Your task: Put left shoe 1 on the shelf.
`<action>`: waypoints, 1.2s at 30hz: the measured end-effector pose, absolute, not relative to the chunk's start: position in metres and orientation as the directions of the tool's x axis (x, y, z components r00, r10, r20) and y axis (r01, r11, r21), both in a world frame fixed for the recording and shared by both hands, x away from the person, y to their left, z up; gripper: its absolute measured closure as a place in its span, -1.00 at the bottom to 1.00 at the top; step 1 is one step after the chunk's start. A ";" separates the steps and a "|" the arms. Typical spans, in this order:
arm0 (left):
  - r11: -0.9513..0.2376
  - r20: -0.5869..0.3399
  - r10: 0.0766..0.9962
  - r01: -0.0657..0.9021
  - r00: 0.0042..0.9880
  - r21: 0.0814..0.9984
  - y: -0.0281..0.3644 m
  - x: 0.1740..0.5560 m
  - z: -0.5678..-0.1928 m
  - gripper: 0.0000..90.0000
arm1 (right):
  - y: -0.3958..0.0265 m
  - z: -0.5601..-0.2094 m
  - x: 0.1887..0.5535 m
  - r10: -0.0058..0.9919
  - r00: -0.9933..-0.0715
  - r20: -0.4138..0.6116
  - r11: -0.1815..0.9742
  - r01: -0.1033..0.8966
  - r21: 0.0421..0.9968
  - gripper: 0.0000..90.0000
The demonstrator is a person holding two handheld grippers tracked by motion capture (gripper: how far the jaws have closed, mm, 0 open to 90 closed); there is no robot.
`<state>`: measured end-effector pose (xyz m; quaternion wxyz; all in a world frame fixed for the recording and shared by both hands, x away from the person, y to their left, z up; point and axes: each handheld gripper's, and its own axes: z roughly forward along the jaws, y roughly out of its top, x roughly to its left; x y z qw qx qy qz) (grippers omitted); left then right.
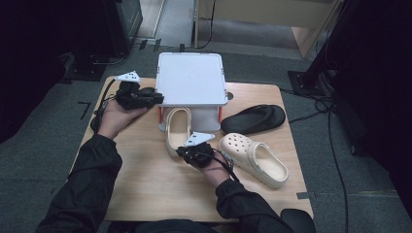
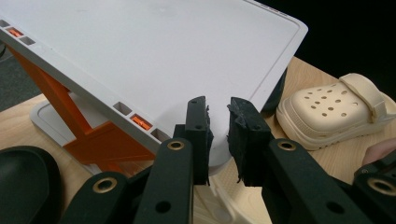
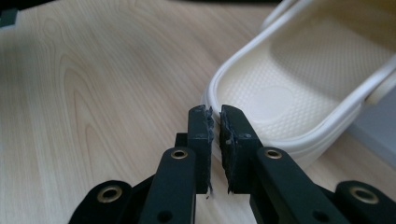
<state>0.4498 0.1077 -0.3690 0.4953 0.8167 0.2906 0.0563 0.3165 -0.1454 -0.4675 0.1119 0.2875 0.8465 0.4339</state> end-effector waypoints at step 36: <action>-0.332 -0.230 0.524 0.445 0.820 0.832 0.107 0.450 -0.369 0.88 | -0.130 -0.477 0.338 0.584 -0.812 0.023 0.526 0.399 0.751 0.94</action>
